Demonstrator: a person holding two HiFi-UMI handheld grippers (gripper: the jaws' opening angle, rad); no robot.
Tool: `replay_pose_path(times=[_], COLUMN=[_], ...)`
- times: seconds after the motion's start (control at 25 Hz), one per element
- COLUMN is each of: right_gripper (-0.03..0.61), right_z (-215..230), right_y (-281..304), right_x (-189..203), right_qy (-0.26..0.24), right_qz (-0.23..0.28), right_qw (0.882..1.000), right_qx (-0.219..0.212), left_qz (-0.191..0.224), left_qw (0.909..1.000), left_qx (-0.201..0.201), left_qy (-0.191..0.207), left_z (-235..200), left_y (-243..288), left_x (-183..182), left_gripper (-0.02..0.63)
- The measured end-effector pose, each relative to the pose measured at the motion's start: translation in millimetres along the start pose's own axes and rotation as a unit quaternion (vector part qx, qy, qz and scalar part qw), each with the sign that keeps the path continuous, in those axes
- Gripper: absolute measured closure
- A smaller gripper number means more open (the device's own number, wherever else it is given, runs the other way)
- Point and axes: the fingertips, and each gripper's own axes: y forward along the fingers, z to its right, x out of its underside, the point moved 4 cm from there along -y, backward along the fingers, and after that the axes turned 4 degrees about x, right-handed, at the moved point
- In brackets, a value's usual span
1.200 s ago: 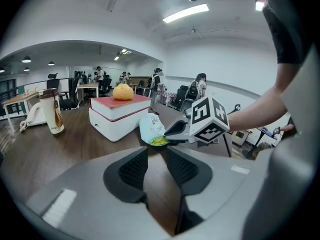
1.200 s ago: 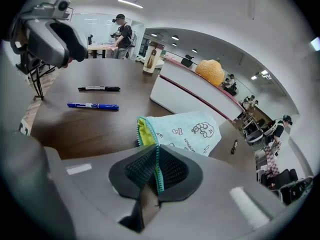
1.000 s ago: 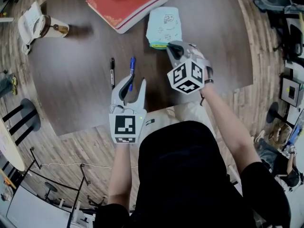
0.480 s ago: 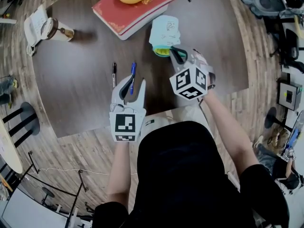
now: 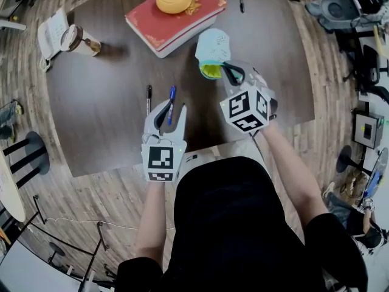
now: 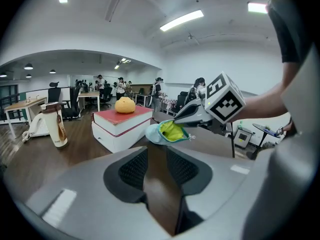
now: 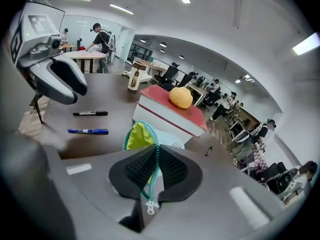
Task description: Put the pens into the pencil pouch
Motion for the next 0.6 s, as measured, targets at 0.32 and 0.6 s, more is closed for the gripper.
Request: replay_pose_path(times=[0.32, 0.6], right_gripper=[0.554, 0.554], right_z=[11.8, 18.3], right_y=[-12.5, -22.2], right_x=[-11.3, -22.4], right_qy=[0.019, 0.026], right_qz=[0.007, 0.012], right_qw=[1.000, 1.000], right_qx=[0.006, 0.006], left_qz=[-0.004, -0.027], left_qw=[1.0000, 0.9996], left_qx=[-0.004, -0.011], left_qy=[-0.002, -0.002], left_z=[-0.8, -1.4], left_y=[-0.5, 3.4], left_x=[3.7, 21.9], left_gripper=[0.499, 0.499])
